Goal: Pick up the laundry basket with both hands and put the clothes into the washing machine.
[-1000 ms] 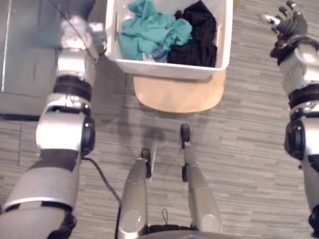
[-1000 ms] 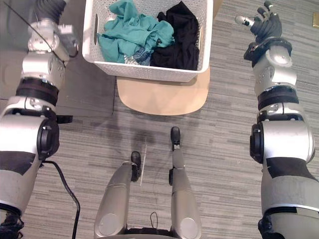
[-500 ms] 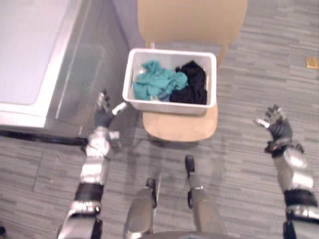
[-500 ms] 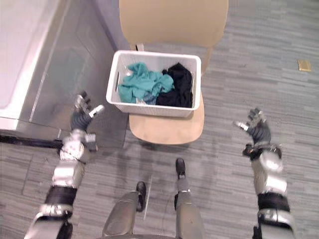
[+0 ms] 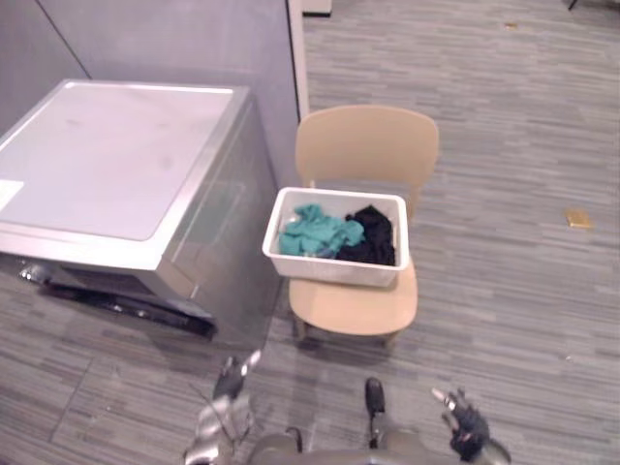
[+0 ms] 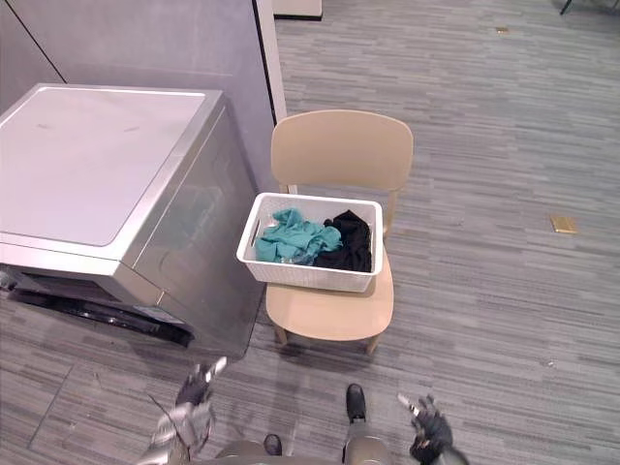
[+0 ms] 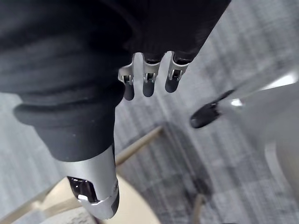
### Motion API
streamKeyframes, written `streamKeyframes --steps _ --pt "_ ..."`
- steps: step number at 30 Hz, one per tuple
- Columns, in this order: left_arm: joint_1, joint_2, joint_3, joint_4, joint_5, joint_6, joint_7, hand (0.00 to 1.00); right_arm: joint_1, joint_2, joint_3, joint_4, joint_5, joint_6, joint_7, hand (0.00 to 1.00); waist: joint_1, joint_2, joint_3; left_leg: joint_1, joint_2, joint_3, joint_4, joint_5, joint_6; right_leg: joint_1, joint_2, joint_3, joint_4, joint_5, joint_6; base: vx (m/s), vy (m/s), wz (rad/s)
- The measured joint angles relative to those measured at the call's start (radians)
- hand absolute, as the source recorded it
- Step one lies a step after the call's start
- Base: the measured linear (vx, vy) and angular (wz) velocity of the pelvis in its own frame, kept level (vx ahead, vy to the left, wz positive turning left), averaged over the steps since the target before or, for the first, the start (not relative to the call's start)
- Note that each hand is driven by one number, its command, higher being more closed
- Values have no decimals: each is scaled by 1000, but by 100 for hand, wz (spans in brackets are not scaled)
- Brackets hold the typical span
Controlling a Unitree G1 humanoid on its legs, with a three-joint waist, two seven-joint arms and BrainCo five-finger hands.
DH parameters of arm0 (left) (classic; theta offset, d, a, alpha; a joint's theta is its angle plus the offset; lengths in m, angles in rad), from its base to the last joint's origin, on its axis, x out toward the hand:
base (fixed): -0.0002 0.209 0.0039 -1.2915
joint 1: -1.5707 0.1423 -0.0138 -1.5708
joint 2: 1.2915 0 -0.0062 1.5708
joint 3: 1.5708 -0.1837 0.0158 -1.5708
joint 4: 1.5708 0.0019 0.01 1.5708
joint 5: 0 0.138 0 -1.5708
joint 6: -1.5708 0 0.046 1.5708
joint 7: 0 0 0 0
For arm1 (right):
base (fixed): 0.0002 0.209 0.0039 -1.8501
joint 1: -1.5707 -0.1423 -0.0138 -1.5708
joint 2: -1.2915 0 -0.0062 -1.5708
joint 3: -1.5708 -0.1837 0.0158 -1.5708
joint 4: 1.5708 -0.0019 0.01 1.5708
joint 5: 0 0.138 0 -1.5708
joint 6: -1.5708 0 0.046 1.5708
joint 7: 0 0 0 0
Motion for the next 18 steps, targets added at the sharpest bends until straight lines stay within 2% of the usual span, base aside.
streamKeyframes --steps 2,5,10,13,15,16,18 --pt "0 -10 96 117 0 18 15 0 0 17 -48 119 42 6 0 0 -1 6 -7 29 4 -2 -19 7 4 25 1 -15 0 -9 5 58 -5 12" --pt "12 -14 208 158 -2 45 23 0 -3 21 -139 197 61 27 -2 0 -1 7 -38 61 7 -1 -47 9 4 44 4 -18 0 -19 7 66 15 3" --pt "1 -13 246 158 -2 48 28 0 -33 15 -229 207 57 32 -9 0 -3 7 -57 90 8 -3 -72 15 13 62 3 -24 1 -28 5 63 21 1" --pt "-14 -14 244 158 -2 44 27 0 -64 4 -237 222 57 28 -10 0 -6 10 -59 105 9 -8 -71 26 -2 71 2 -42 6 -29 4 81 12 10" --pt "-37 -14 203 141 -5 38 32 0 -104 0 -224 215 57 25 -21 0 -8 14 -20 95 4 -18 -45 56 -49 45 -7 -80 130 -101 -7 -14 -30 41" --pt "-50 -15 187 134 -8 35 36 0 -109 0 -221 208 57 24 -22 0 -9 11 -5 94 2 -31 -39 64 -60 32 -15 -99 187 -133 -8 -99 -84 88" --pt "-83 -11 126 76 -44 7 45 0 -141 -14 -141 204 55 16 -29 0 -5 14 18 18 -3 -87 -28 69 -69 -70 -59 -196 384 -251 -24 -115 -130 141"
